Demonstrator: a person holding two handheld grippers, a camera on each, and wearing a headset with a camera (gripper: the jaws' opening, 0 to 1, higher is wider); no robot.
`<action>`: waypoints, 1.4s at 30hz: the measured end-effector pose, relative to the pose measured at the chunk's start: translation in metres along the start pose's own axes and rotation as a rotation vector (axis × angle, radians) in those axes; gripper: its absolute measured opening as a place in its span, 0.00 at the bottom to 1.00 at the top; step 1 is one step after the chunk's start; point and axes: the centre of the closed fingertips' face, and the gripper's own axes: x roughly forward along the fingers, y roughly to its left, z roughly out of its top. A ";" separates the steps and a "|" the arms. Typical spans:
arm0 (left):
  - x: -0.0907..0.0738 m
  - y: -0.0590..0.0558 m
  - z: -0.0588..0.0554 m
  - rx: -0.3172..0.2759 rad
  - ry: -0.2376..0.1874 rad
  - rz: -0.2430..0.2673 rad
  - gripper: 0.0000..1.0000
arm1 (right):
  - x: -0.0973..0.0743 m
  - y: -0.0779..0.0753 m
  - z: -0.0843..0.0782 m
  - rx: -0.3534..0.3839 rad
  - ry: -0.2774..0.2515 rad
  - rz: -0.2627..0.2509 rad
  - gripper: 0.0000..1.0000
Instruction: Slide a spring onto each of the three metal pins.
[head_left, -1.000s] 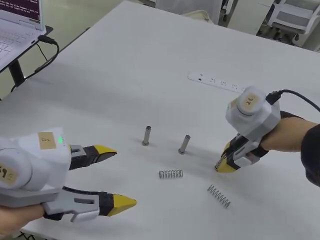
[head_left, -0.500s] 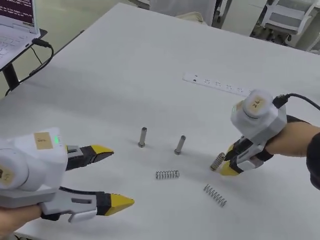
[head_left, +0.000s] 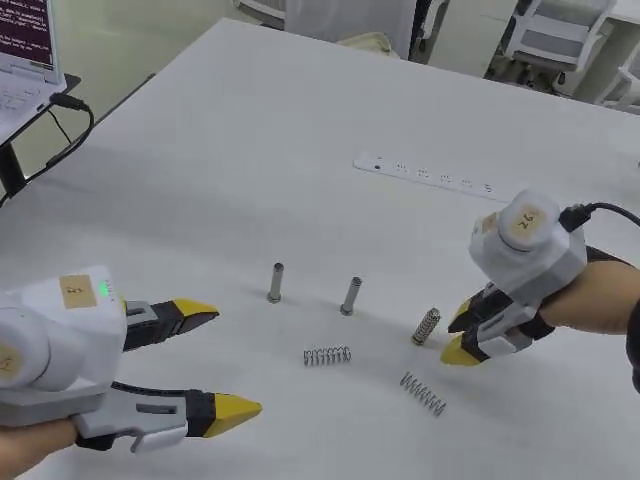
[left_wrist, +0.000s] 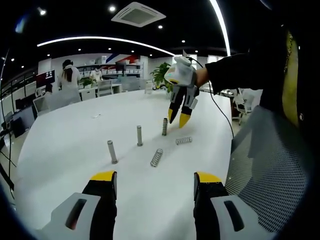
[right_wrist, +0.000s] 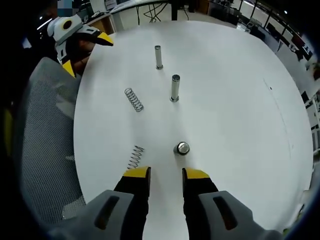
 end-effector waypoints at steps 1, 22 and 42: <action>0.000 0.000 0.000 0.001 0.002 0.000 0.58 | 0.000 0.002 -0.001 0.003 -0.003 -0.001 0.23; 0.000 0.000 0.005 0.012 -0.002 -0.002 0.57 | 0.007 0.041 -0.003 0.056 -0.064 0.020 0.23; -0.003 -0.001 0.007 0.012 -0.009 0.003 0.56 | 0.029 0.051 -0.016 0.044 -0.009 -0.003 0.16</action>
